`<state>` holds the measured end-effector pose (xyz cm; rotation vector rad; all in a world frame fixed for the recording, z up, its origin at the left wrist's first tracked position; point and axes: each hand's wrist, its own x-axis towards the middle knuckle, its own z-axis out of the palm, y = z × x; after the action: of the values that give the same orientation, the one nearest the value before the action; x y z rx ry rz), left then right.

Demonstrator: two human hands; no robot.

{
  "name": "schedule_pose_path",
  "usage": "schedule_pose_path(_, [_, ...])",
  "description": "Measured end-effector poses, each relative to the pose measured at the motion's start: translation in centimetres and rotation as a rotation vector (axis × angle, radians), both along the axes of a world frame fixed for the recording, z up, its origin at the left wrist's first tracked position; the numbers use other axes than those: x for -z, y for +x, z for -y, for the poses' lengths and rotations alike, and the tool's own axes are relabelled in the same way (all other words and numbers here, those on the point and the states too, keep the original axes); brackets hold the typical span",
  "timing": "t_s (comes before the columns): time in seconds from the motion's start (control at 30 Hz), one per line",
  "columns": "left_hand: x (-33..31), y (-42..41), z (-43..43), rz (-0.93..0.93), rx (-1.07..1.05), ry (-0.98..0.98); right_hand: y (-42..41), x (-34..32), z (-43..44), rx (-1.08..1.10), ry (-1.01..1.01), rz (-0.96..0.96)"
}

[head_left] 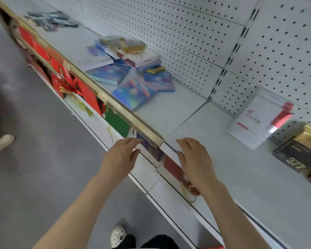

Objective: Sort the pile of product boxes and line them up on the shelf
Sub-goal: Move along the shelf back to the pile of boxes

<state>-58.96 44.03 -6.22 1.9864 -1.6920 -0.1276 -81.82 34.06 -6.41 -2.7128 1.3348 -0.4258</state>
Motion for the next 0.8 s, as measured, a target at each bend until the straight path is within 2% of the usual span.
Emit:
schedule_pose_path(0.2, [-0.5,11.2,2.8,0.019,0.007,-0.014,10.3,-0.5,3.2,0.024,-0.006,0.03])
schedule_pose_path(0.47, [-0.7,20.6,11.1,0.036,0.066,-0.033,19.3,-2.1,13.1,0.079,0.0,-0.031])
schedule_pose_path(0.7, [-0.2,27.3,20.2,0.089,0.098,0.07,26.3,-1.0,22.2,0.215,0.255,-0.157])
schedule_pose_path(0.8, [-0.2,29.6,23.2,0.124,0.105,0.087,28.1,-0.6,24.5,0.248,0.293,-0.232])
